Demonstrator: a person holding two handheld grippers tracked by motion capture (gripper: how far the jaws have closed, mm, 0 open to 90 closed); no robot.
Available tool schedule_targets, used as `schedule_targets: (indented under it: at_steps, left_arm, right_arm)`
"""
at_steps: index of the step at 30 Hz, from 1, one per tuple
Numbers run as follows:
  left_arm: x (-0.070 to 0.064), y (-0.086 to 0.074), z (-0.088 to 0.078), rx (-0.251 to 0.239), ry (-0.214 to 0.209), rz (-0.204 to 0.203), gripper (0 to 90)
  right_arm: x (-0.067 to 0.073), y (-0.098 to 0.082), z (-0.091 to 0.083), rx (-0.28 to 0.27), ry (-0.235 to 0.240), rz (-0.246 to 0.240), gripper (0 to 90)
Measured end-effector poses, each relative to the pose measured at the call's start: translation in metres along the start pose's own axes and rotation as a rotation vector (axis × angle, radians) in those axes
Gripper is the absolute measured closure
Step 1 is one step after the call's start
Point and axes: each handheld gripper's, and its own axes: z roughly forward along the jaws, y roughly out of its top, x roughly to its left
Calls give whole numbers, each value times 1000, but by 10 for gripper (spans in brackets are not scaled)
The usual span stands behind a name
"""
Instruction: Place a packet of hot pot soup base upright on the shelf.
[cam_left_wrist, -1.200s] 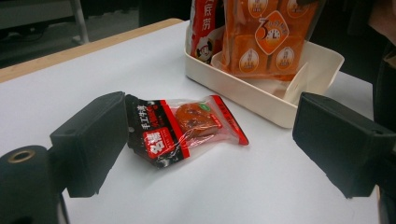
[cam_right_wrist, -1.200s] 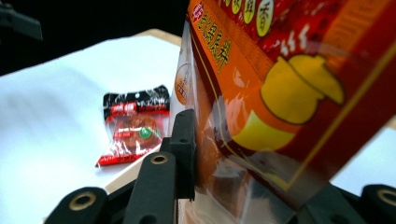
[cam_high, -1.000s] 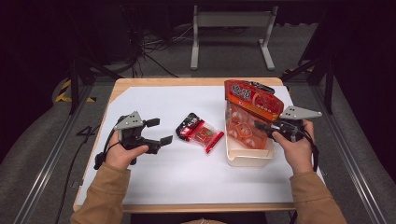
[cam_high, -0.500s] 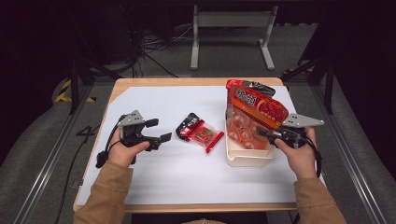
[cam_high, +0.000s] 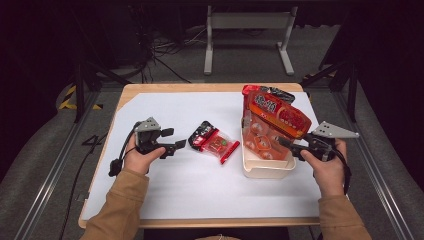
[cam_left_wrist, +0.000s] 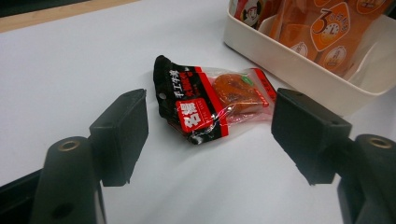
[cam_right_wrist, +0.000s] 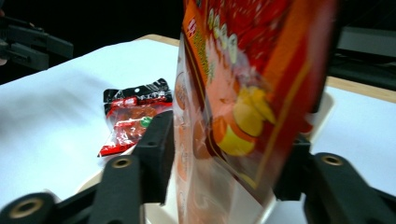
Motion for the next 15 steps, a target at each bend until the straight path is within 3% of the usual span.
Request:
schedule_targets:
  at_steps: [6,9,15]
  left_arm:
    - [2,0,8,-11,-4,-43,205]
    - [4,0,13,-29,1,-54,165]
    - [7,1,20,-44,26,-88,150]
  right_arm:
    - [0,3,-17,2,-8,-4,382]
    - [1,5,-26,17,-30,-28,375]
    - [1,4,-38,18,-53,-27,362]
